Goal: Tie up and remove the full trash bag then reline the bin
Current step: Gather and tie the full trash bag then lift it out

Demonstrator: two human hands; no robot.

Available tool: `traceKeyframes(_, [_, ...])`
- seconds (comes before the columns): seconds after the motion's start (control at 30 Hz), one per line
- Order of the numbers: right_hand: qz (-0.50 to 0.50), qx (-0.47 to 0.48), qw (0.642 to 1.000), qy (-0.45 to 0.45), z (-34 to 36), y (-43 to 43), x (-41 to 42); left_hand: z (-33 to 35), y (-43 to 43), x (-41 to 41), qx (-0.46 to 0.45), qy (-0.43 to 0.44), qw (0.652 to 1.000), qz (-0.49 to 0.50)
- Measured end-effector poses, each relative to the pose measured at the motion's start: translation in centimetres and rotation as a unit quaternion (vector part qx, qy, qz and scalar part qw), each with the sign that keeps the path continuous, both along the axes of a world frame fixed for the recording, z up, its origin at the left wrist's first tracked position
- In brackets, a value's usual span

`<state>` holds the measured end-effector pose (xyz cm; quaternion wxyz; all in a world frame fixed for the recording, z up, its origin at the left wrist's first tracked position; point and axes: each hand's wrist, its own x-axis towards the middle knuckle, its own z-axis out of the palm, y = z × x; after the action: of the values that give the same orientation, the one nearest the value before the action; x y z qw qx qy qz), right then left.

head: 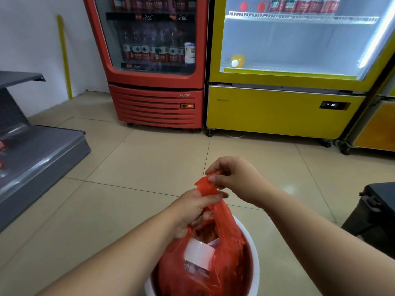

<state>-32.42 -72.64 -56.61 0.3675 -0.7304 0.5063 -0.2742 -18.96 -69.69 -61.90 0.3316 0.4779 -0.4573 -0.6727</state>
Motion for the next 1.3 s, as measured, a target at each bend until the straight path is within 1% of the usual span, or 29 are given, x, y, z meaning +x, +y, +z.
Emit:
traceKeyframes(0.07, [-0.009, -0.045, 0.999, -0.010, -0.3, 0.3, -0.2, 0.0, -0.2, -0.1, 0.015, 0.008, 1.000, 0.022])
traceKeyframes(0.13, [0.001, -0.122, 0.991, 0.048, -0.7, 0.8, -0.7, -0.1, -0.5, -0.1, 0.022, 0.012, 0.998, 0.049])
traceKeyframes(0.2, [0.046, -0.154, 0.980, 0.119, -1.3, 1.3, -0.8, -0.2, -0.8, 0.0, 0.022, 0.014, 0.997, 0.071])
traceKeyframes(0.27, [0.078, -0.151, 0.973, 0.157, -1.9, 1.4, -0.5, -0.4, -1.0, 0.0, 0.033, 0.032, 0.995, 0.085])
traceKeyframes(0.33, [0.081, -0.154, 0.969, 0.175, -2.3, 1.2, -0.2, -0.4, -1.1, 0.1, 0.050, 0.052, 0.994, 0.078])
traceKeyframes(0.47, [0.069, -0.167, 0.970, 0.165, -2.6, 0.9, 0.1, -0.3, -1.2, 0.3, 0.063, 0.057, 0.995, 0.047])
traceKeyframes(0.67, [0.093, -0.181, 0.965, 0.167, -2.8, 0.9, 0.6, -0.4, -1.3, 0.6, 0.042, 0.040, 0.998, 0.034])
traceKeyframes(0.73, [0.074, -0.173, 0.973, 0.135, -3.2, 0.7, 0.2, -0.4, -1.3, 1.1, 0.008, 0.026, 0.999, 0.033])
traceKeyframes(0.87, [-0.009, -0.131, 0.988, 0.079, -3.9, 0.7, -0.5, -1.3, -0.8, 2.1, -0.095, -0.036, 0.994, 0.027])
traceKeyframes(0.93, [-0.046, -0.111, 0.991, 0.054, -4.7, 0.7, -0.4, -1.9, -0.5, 2.4, -0.113, -0.048, 0.992, 0.033])
traceKeyframes(1.0, [-0.060, -0.080, 0.995, 0.003, -5.6, 0.9, -0.3, -2.3, -0.4, 2.6, -0.115, -0.055, 0.990, 0.062])
traceKeyframes(1.07, [-0.018, 0.024, 0.998, -0.060, -6.5, 1.2, -0.1, -2.5, -0.4, 2.6, -0.105, -0.051, 0.989, 0.096])
traceKeyframes(1.13, [0.050, 0.143, 0.983, -0.108, -6.9, 1.5, 0.1, -2.7, -0.6, 2.7, -0.101, -0.048, 0.987, 0.112])
traceKeyframes(1.17, [0.076, 0.174, 0.975, -0.112, -7.0, 1.6, 0.2, -2.7, -0.7, 2.7, -0.107, -0.050, 0.986, 0.115])
traceKeyframes(1.2, [0.090, 0.178, 0.975, -0.097, -7.0, 1.6, 0.4, -2.6, -0.7, 2.8, -0.114, -0.052, 0.985, 0.119])
traceKeyframes(1.23, [0.090, 0.159, 0.981, -0.062, -7.1, 1.6, 0.5, -2.6, -0.7, 2.7, -0.120, -0.062, 0.983, 0.124])
traceKeyframes(1.3, [0.058, 0.084, 0.994, 0.040, -7.4, 1.6, 1.0, -2.6, -0.8, 2.7, -0.143, -0.111, 0.972, 0.152])
